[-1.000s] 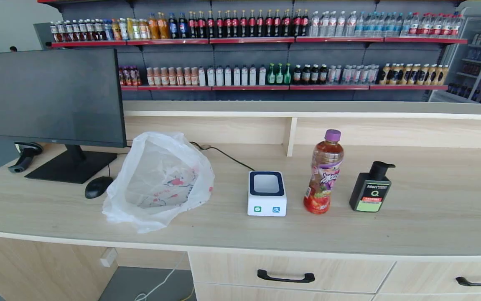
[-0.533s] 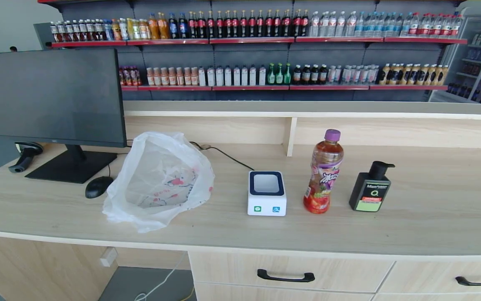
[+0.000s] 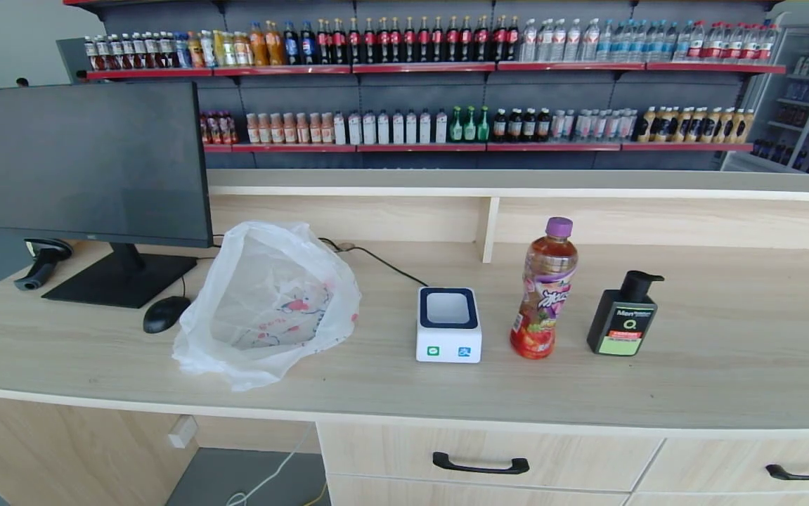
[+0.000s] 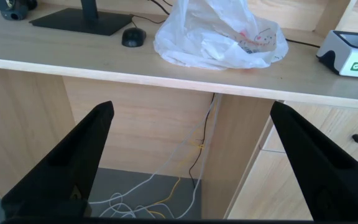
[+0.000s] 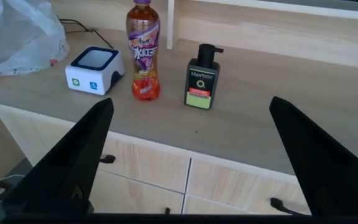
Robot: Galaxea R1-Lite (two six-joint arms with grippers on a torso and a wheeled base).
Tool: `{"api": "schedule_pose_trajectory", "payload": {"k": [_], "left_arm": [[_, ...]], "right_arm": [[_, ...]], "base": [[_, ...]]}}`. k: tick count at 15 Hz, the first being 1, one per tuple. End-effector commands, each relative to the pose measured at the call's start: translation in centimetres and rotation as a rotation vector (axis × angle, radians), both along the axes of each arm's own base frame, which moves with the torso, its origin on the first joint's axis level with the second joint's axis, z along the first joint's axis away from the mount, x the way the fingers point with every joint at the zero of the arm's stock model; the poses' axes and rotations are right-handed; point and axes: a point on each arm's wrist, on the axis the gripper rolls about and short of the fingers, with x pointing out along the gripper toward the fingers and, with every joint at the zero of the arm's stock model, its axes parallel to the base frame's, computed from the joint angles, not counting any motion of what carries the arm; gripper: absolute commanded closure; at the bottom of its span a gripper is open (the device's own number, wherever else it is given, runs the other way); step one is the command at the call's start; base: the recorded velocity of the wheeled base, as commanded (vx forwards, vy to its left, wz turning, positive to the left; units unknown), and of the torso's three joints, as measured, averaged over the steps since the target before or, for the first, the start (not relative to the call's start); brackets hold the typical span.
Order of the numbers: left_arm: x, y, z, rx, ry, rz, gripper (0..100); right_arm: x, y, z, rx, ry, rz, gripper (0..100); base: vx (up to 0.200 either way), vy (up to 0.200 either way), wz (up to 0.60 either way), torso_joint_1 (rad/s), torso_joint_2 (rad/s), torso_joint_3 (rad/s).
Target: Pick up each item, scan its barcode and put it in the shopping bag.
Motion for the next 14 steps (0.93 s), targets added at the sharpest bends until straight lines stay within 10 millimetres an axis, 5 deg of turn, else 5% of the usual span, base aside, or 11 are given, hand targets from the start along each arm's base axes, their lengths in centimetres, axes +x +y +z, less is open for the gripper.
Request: {"api": "schedule_pose_trajectory", "payload": {"k": [1,9,14], "left_arm": [[0.0,0.0,0.0,0.001,0.001,0.001,0],[0.0,0.0,0.0,0.001,0.001,0.001,0],[0.0,0.0,0.0,0.001,0.001,0.001,0]], "right_arm": [[3.4,1.2,0.4,-0.022,0.141,0.099,0],[10.0,4.3,1.7,-0.031,0.209,0.179,0],[16.6,6.7,2.9,-0.011,0.144,0.174,0]], "base": [[0.000,0.000,0.00,0.000,0.00,0.000],[0.000,0.000,0.00,0.000,0.00,0.000],[0.000,0.000,0.00,0.000,0.00,0.000]]}}
